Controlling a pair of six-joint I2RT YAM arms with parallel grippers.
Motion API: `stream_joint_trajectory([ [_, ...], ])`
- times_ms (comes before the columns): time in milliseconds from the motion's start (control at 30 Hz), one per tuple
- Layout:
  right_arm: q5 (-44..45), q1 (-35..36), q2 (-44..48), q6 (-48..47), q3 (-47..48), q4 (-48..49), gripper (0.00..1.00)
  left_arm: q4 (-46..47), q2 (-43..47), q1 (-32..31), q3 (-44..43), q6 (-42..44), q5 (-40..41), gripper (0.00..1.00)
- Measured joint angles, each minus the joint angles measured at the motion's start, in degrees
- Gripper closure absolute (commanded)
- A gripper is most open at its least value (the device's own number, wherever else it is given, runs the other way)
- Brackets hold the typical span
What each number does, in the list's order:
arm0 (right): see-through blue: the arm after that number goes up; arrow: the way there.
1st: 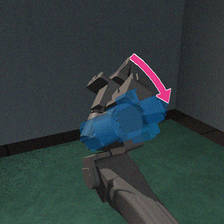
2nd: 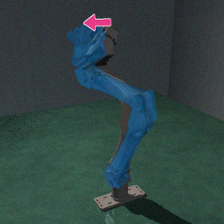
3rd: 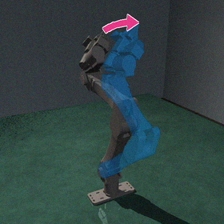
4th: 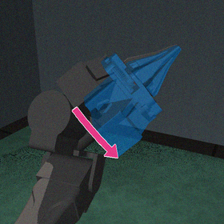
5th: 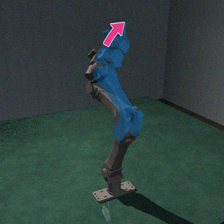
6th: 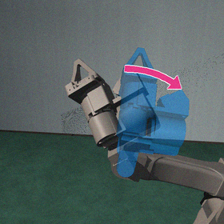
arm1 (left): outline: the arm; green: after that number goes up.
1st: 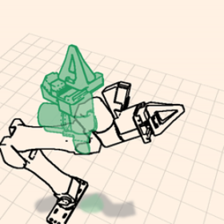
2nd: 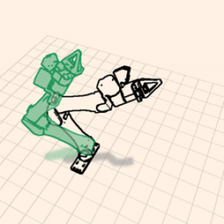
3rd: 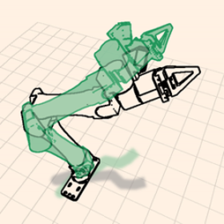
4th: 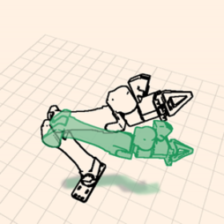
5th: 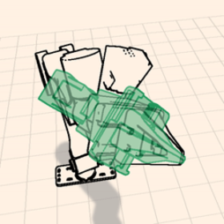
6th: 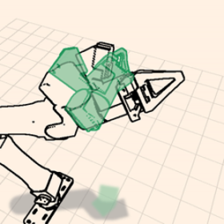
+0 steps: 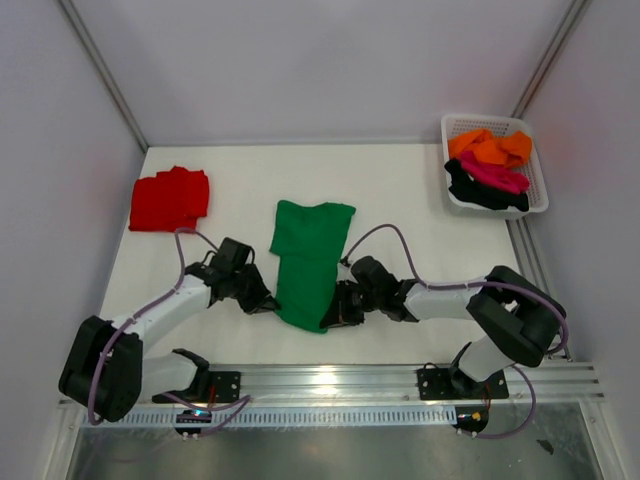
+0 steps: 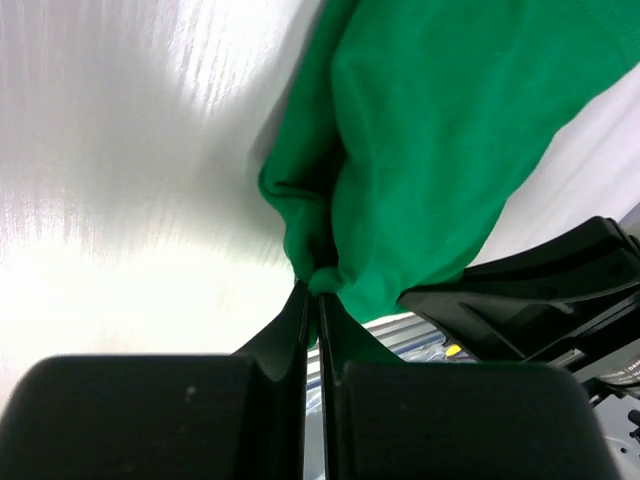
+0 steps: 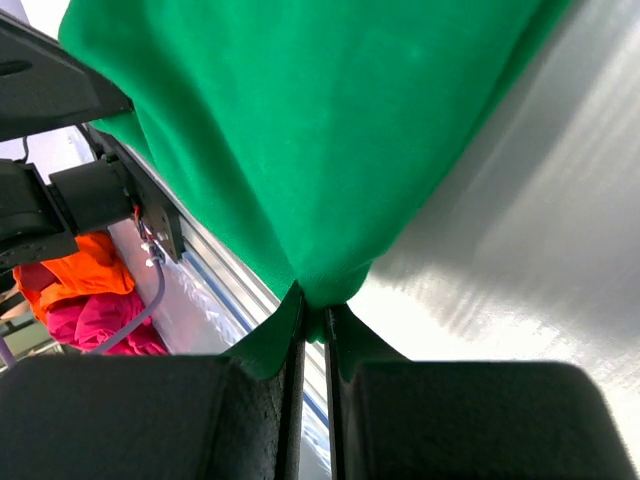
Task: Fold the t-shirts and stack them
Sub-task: Fold the long partially folded tshirt into a neat square
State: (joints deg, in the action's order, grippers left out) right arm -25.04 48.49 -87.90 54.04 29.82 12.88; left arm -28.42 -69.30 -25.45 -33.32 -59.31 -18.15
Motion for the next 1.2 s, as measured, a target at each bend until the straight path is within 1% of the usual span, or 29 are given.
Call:
stream_joint_trajectory([
  [100, 0.26, -0.04, 0.46, -1.03, 2.12, -2.32, 0.93, -0.20, -0.85, 0.02, -1.79, 0.85, 0.66, 1.00],
  [400, 0.31, -0.98, 0.57, -3.28, 4.68, -6.47, 0.92, -1.99, -2.25, 0.02, -2.43, 1.88, 1.68, 1.00],
  [533, 0.28, -1.77, 0.55, -4.50, 6.14, -8.33, 0.92, -3.04, -3.87, 0.02, -4.85, 3.02, 1.97, 1.00],
  [667, 0.31, -2.84, 0.55, -5.73, 7.61, -9.55, 0.92, -4.28, -6.21, 0.02, -8.87, 4.42, 2.64, 1.00],
  [933, 0.26, -6.84, 0.55, -8.94, 12.35, -14.23, 0.92, -8.55, -11.76, 0.02, -20.06, 7.91, 4.33, 1.00],
  [1200, 0.07, -11.32, 0.55, -12.63, 17.33, -19.04, 0.93, -11.28, -15.37, 0.02, -26.23, 10.60, 5.60, 1.00],
])
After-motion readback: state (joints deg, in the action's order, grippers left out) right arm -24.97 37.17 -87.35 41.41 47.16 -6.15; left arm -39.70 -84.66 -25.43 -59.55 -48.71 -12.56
